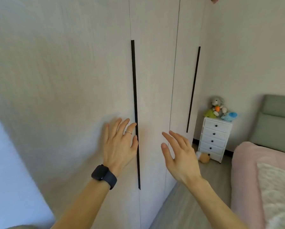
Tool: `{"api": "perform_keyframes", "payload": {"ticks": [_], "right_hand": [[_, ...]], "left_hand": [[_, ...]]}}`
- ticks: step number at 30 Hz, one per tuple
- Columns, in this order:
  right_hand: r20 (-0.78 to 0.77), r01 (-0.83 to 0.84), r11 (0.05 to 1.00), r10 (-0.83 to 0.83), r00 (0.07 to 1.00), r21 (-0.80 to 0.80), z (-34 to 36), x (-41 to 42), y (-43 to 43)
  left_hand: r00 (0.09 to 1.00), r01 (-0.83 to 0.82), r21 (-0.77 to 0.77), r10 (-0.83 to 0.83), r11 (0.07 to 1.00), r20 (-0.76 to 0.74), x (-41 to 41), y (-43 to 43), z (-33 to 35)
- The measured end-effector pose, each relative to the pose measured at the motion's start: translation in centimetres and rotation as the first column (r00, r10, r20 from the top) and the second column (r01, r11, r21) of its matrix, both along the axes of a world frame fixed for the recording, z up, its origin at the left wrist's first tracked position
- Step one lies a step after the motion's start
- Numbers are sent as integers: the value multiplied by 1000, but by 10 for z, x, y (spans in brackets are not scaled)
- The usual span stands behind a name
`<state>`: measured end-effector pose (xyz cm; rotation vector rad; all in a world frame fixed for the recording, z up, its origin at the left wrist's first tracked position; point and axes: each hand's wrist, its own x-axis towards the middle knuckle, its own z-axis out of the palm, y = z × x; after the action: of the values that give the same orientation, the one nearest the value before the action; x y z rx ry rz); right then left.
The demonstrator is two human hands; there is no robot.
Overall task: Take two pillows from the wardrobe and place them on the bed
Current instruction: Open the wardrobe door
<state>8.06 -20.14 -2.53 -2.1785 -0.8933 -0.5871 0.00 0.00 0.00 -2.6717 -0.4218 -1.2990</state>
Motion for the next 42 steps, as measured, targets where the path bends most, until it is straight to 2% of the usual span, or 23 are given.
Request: {"api": "perform_keyframes", "payload": {"ticks": [2,4,8,12,16,21,26,34,42], "right_hand": [[-16,-63,998,63,998,21,6,30,13],[33,-113,994,113,993,0,8,69,34],[145,-257,966,254,956,4,10,145,82],[284,-405,914,388,877,3,23,208,126],[413,-488,871,428,804,47,38,246,167],[542,-576,813,447,712,86,36,268,210],[618,-567,809,367,695,157,23,277,233],[630,-581,796,364,686,173,22,278,234],[581,-568,820,425,694,77,27,279,223]], "left_hand": [[999,-40,37,39,998,38,22,3,6],[992,-112,68,108,991,61,45,5,10],[960,-249,24,243,968,139,88,10,6],[871,-453,-62,456,889,182,124,12,-1],[762,-582,-138,596,802,254,161,11,-5],[695,-660,-85,650,746,308,178,23,-16],[727,-639,-56,627,767,281,177,23,-18],[725,-665,-49,660,745,195,179,17,-16],[665,-718,-150,733,680,141,181,-14,-3]]}}
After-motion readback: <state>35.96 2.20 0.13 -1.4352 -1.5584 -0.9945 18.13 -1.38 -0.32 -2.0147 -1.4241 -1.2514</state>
